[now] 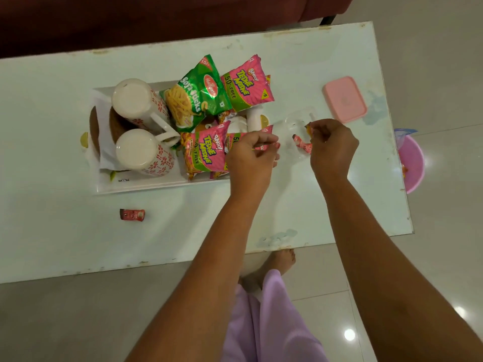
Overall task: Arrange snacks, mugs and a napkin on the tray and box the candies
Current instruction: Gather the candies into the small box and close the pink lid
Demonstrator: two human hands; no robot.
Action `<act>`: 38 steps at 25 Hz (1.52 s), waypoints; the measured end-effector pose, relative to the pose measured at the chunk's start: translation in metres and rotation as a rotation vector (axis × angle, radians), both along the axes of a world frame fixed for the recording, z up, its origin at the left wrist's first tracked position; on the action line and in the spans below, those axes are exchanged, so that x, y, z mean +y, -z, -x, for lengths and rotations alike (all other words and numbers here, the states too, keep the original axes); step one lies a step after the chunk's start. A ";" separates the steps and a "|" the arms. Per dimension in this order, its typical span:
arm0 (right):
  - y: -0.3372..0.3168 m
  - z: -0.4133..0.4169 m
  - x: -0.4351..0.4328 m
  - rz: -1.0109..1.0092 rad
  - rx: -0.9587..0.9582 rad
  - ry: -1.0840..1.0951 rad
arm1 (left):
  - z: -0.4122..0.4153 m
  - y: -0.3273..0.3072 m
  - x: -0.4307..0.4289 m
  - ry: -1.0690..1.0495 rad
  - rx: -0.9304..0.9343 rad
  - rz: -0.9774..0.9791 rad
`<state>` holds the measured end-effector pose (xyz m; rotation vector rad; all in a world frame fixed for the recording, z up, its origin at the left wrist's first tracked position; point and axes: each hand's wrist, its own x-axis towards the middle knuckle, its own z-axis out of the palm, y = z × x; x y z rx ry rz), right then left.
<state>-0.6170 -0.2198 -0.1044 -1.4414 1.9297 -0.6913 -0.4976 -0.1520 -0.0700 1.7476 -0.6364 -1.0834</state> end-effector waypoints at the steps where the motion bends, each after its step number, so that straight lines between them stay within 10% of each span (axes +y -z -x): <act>1: -0.003 -0.011 0.009 0.018 -0.063 0.004 | -0.011 0.000 0.013 -0.044 0.034 0.013; 8: -0.021 -0.121 0.102 0.120 -0.349 -0.236 | -0.121 0.035 0.129 -0.601 -0.179 -0.188; 12: -0.005 -0.177 0.154 -0.046 -0.281 -0.568 | -0.173 0.064 0.183 -0.329 -0.581 -0.326; 20: 0.007 -0.197 0.162 -0.131 -0.254 -0.588 | -0.196 0.093 0.196 0.116 -0.798 -0.446; 31: -0.031 -0.118 0.012 0.189 -0.267 -0.235 | -0.126 0.019 0.120 -0.200 -0.464 0.053; 38: -0.003 -0.067 -0.093 0.117 0.181 -0.351 | -0.080 -0.013 -0.003 -0.042 -0.504 0.143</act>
